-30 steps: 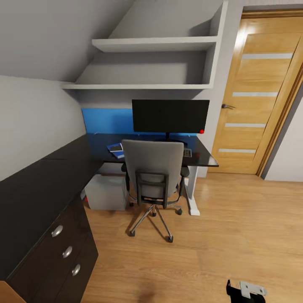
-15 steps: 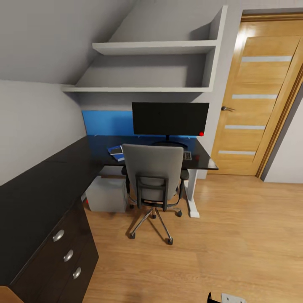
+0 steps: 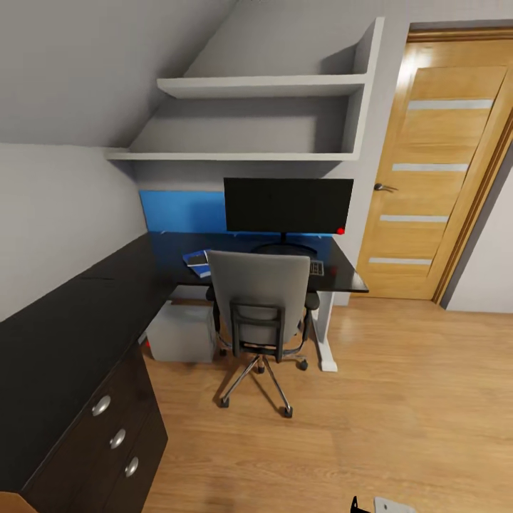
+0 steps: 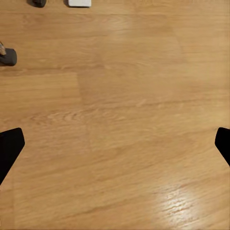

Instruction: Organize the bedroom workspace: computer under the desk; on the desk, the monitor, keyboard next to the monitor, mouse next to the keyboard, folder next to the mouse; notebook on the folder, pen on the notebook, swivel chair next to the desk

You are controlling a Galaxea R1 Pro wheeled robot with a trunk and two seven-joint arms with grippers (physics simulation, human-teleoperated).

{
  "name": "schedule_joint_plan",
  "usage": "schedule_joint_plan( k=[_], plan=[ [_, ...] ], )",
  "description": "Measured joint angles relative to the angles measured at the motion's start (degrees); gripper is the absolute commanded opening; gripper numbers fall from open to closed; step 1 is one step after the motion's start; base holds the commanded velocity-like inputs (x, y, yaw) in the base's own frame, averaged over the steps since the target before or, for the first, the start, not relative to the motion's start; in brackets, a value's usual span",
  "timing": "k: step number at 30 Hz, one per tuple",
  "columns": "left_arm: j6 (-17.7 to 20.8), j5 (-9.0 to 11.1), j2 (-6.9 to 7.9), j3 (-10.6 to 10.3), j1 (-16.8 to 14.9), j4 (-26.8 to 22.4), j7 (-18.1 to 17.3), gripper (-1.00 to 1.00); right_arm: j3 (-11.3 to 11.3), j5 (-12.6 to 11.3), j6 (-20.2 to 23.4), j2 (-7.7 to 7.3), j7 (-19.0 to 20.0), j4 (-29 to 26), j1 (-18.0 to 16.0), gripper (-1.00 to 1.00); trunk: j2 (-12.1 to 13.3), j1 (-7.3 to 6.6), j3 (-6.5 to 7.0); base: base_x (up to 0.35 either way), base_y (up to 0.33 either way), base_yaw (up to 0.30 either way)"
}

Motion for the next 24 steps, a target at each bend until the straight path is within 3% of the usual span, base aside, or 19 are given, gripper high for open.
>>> schedule_joint_plan(
  k=[4, 9, 14, 24],
  plan=[
    [10.0, -0.09, 0.04, -0.05, 0.0, -0.18, -0.02, 1.0, 0.02, 0.0, 0.0, 0.03, 0.0, 0.0, 0.0, 1.0, 1.6, -0.88, 0.72, 0.0, 0.0, 0.0],
    [19.48, -0.19, 0.14, -0.1, 0.0, -1.53, -0.08, 1.0, 0.0, 0.0, 0.0, -0.01, -0.02, 0.0, 0.0, 1.0, 3.61, -1.98, 1.62, 0.0, 0.0, 0.0],
    [21.59, -0.16, 0.22, -0.1, 0.0, -2.11, -0.1, 1.0, 0.0, 0.01, 0.0, 0.03, 0.0, 0.0, 0.0, 1.0, 5.62, -3.08, 2.51, 0.0, 0.0, 0.0],
    [22.18, -0.15, 0.23, -0.09, 0.0, -2.27, -0.11, 1.0, -0.01, 0.0, 0.0, 0.04, 0.02, 0.0, 0.0, 1.0, 9.63, -5.27, 4.31, 0.0, 0.0, 0.0]
  ],
)
